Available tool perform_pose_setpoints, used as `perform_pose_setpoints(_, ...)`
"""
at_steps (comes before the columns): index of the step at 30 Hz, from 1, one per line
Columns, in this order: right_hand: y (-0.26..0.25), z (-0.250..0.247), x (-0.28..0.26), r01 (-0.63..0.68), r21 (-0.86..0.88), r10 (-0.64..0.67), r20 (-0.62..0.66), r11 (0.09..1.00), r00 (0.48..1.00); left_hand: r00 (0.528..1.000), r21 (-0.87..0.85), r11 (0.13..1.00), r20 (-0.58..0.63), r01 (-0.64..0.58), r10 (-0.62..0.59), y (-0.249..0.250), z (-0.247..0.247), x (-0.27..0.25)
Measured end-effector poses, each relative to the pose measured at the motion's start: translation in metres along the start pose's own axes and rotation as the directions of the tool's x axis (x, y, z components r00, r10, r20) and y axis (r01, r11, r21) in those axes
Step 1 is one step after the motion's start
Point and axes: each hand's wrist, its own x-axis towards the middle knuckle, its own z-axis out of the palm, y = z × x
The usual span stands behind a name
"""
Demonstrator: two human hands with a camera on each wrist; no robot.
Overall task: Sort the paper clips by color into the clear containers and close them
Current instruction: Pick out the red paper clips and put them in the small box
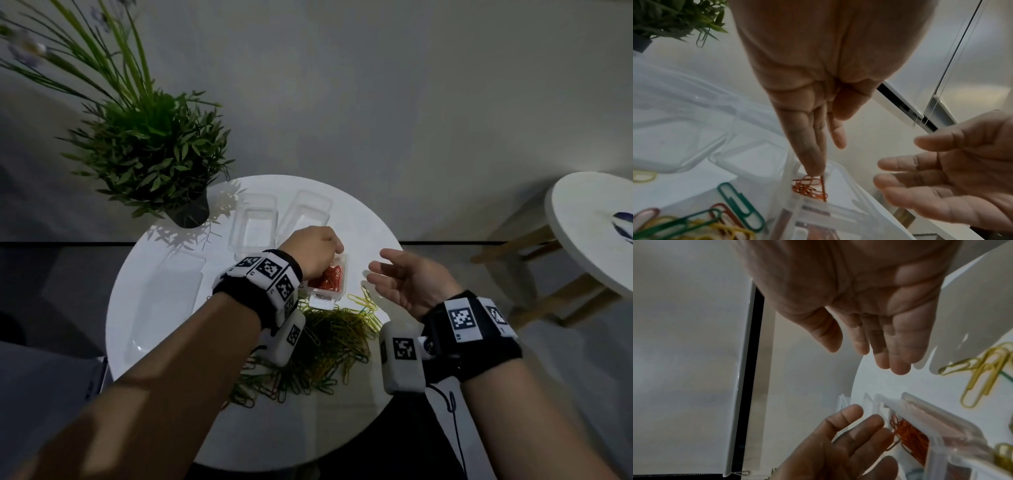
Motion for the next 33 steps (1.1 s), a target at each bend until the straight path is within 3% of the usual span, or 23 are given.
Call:
perform_pose_setpoints(6, 0.017, 0.003, -0.017, 0.077, -0.103, -0.074, 0.03, 0.992, 0.997, 0.989, -0.088, 0.996, -0.145, -0.031, 0.018, -0.023, -0.021, -0.031)
perform_pose_setpoints(9, 0.038, 0.018, -0.033, 0.148, -0.333, -0.113, 0.123, 0.931, 0.986, 0.975, 0.075, 0.997, -0.221, -0.003, 0.02, -0.055, -0.027, -0.062)
perform_pose_setpoints(11, 0.057, 0.034, -0.04, 0.249, -0.521, -0.165, 0.202, 0.817, 0.965, 0.973, 0.15, 0.988, -0.23, 0.033, 0.002, -0.079, -0.027, -0.082)
perform_pose_setpoints(13, 0.071, 0.051, -0.045, 0.367, -0.728, -0.214, 0.299, 0.579, 0.93, 0.969, 0.175, 0.981, -0.245, 0.079, -0.035, -0.101, -0.025, -0.1)
perform_pose_setpoints(15, 0.079, 0.069, -0.05, 0.437, -0.823, -0.22, 0.38, 0.364, 0.899, 0.952, 0.185, 0.974, -0.298, 0.133, -0.074, -0.118, -0.024, -0.116)
perform_pose_setpoints(20, 0.091, 0.11, -0.061, 0.561, -0.818, -0.222, 0.528, 0.127, 0.82, 0.884, 0.187, 0.95, -0.444, 0.25, -0.146, -0.154, -0.03, -0.147)
perform_pose_setpoints(23, 0.099, 0.127, -0.061, 0.615, -0.787, -0.202, 0.596, 0.05, 0.778, 0.877, 0.199, 0.939, -0.451, 0.279, -0.165, -0.169, -0.036, -0.158)
perform_pose_setpoints(26, 0.109, 0.143, -0.056, 0.667, -0.738, -0.165, 0.674, -0.102, 0.72, 0.887, 0.166, 0.944, -0.419, 0.286, -0.195, -0.18, -0.035, -0.162)
perform_pose_setpoints(33, 0.115, 0.152, -0.043, 0.581, -0.737, -0.097, 0.643, -0.345, 0.759, 0.9, 0.166, 0.939, -0.374, 0.3, -0.222, -0.187, -0.025, -0.162)
